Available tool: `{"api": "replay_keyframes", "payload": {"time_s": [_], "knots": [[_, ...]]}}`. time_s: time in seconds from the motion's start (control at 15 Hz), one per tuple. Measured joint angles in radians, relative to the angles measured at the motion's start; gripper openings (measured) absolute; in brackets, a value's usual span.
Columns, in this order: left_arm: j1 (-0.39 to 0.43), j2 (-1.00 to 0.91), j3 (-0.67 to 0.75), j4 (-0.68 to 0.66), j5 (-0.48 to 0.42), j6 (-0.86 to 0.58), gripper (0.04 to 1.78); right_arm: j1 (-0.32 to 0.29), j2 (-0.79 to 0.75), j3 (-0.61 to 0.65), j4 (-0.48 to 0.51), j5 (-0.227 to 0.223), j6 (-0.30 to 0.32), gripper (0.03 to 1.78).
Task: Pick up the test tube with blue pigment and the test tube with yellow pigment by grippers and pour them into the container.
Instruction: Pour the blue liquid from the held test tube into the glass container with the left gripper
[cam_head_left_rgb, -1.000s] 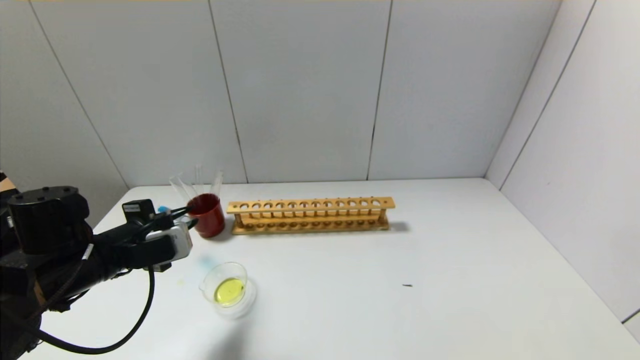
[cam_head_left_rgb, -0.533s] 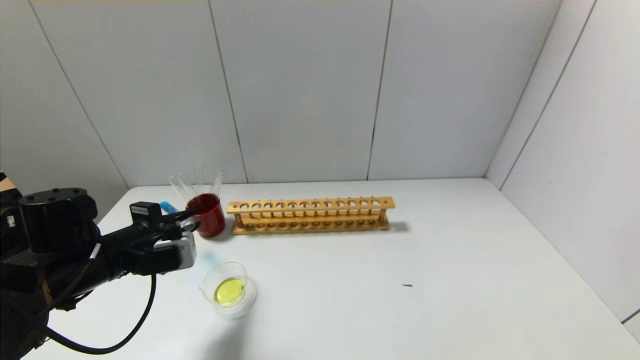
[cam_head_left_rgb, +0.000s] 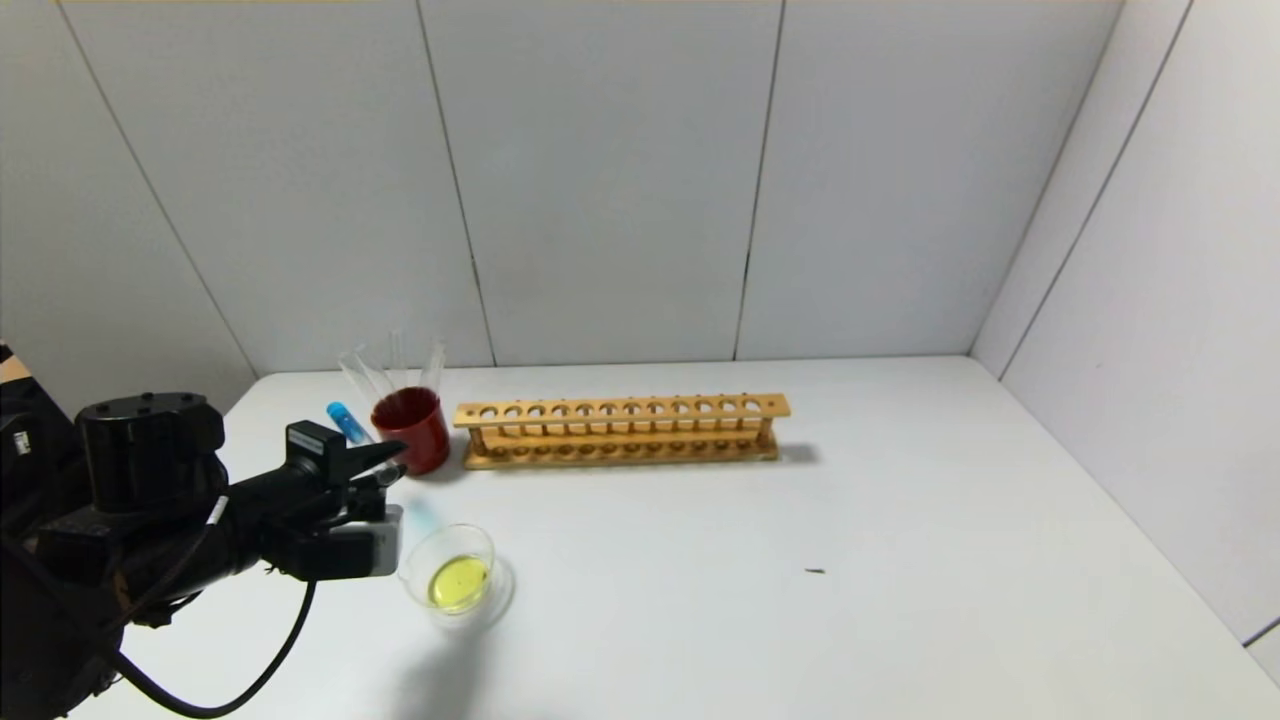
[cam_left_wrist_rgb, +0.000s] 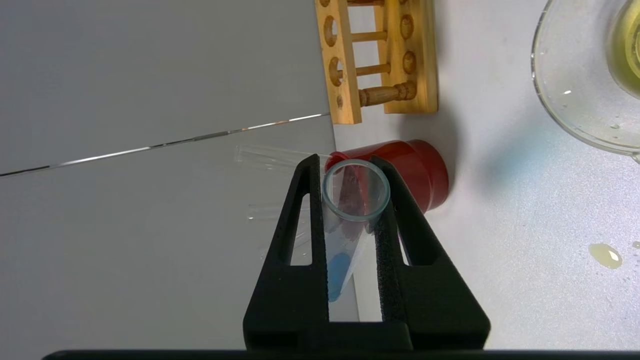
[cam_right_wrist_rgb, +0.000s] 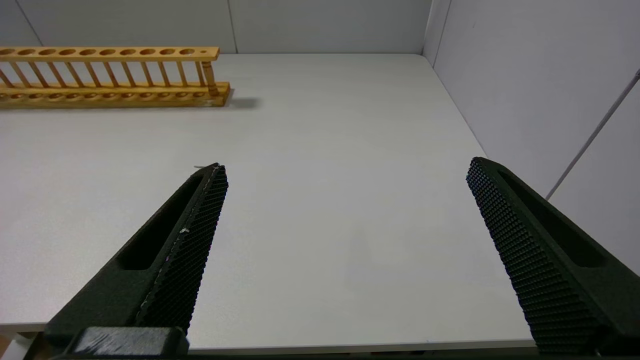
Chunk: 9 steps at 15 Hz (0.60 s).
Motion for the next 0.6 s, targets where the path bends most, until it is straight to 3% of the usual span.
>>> {"api": "replay_keyframes", "payload": {"time_s": [0.6], "knots": [[0.003, 0.015, -0.002, 0.001, 0.003, 0.114, 0.32, 0.000, 0.000, 0.000, 0.000, 0.000, 0.000, 1.75]]}}
